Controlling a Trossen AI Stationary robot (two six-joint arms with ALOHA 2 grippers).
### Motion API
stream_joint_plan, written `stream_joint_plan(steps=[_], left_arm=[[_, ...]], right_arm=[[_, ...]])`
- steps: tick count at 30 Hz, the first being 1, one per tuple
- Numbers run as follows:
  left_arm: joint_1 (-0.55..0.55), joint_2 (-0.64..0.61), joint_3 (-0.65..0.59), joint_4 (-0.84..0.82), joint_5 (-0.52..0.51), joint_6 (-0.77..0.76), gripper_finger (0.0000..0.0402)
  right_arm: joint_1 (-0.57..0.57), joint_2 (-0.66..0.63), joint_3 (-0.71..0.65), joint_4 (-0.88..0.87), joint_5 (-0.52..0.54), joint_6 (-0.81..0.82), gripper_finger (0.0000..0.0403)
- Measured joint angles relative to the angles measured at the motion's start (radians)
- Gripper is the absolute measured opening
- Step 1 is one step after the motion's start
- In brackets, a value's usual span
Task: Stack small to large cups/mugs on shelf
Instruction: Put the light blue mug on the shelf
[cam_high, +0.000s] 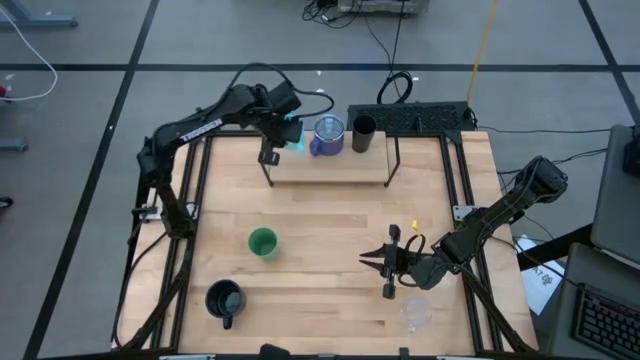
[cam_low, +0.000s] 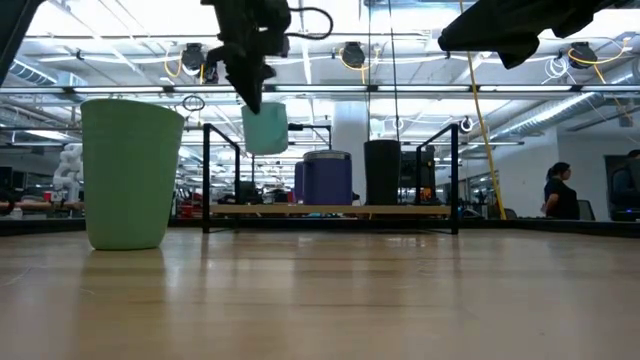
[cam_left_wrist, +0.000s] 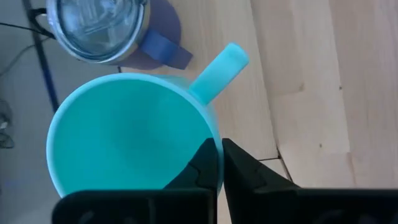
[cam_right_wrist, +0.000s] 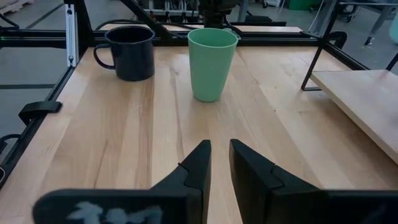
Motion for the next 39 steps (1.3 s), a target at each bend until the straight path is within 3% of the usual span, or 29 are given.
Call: stream_joint_plan(steps=[21,39], left_arm=[[0.136,0.105,0.000,0.057,0.130,0.028,0.0013],[0.160,0.143,-0.001,0.064,0.128,0.047,0.0010]], right_arm=[[0.000,0.000,0.000,0.000,0.000,-0.009,0.0047],[0.000,0.000,0.000,0.000,0.001,-0.013,0.0047]])
